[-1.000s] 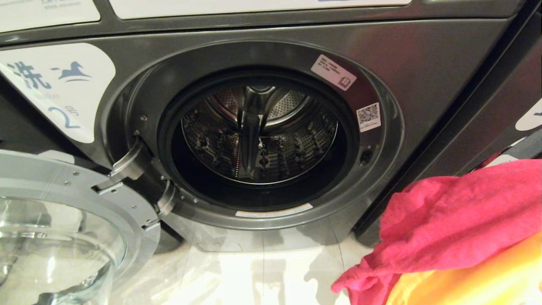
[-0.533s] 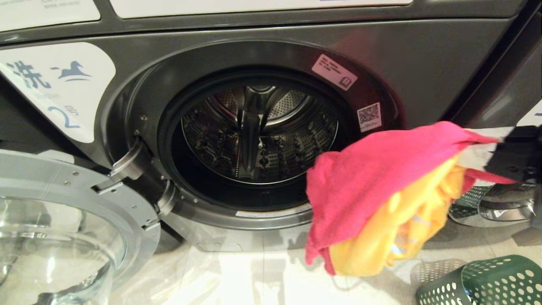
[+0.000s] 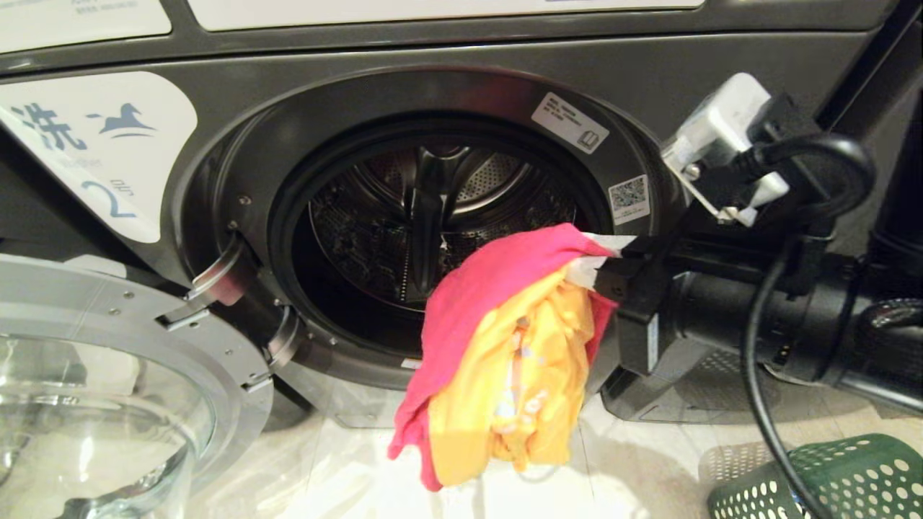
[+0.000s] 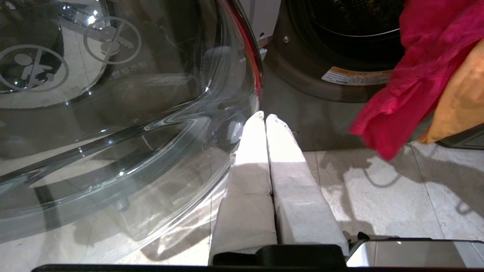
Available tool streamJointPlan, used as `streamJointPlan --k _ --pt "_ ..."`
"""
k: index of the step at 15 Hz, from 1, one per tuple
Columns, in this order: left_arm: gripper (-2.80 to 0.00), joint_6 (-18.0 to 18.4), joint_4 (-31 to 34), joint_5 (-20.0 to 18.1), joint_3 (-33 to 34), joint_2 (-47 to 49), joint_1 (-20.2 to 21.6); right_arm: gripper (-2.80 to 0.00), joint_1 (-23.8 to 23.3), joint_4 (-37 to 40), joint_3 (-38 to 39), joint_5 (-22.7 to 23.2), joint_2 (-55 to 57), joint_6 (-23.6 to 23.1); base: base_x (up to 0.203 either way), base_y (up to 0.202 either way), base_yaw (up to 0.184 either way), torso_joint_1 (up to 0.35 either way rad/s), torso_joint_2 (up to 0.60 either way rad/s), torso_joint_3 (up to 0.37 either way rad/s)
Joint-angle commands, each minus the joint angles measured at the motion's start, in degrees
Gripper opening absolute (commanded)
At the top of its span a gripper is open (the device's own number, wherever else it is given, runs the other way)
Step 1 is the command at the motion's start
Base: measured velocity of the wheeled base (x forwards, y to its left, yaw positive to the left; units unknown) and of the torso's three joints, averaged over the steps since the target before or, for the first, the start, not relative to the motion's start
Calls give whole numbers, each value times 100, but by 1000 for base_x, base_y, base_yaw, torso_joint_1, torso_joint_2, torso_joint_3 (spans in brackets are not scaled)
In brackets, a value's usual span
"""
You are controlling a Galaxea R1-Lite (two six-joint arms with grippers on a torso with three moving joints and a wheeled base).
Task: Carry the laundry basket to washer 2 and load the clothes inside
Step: Place the clothes into the washing machine
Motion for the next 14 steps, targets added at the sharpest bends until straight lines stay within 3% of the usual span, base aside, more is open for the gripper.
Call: streamJointPlan --k 1,5,8,11,14 --pt "-280 -1 0 0 9 0 2 -280 147 -984 304 -28 559 -36 0 0 0 0 0 0" --pt "-280 -1 0 0 9 0 2 -280 164 -2363 596 -221 1457 -76 0 0 0 0 0 0" --pt "-280 -1 0 0 9 0 2 -280 145 -3378 390 -596 2377 -458 0 0 0 0 0 0" --pt "-280 -1 0 0 9 0 2 -280 -55 -4164 -4 -726 3238 -1322 0 0 0 0 0 0" --pt "-280 -1 0 0 9 0 2 -280 -422 -4355 -1061 -749 3943 -1543 0 0 0 0 0 0"
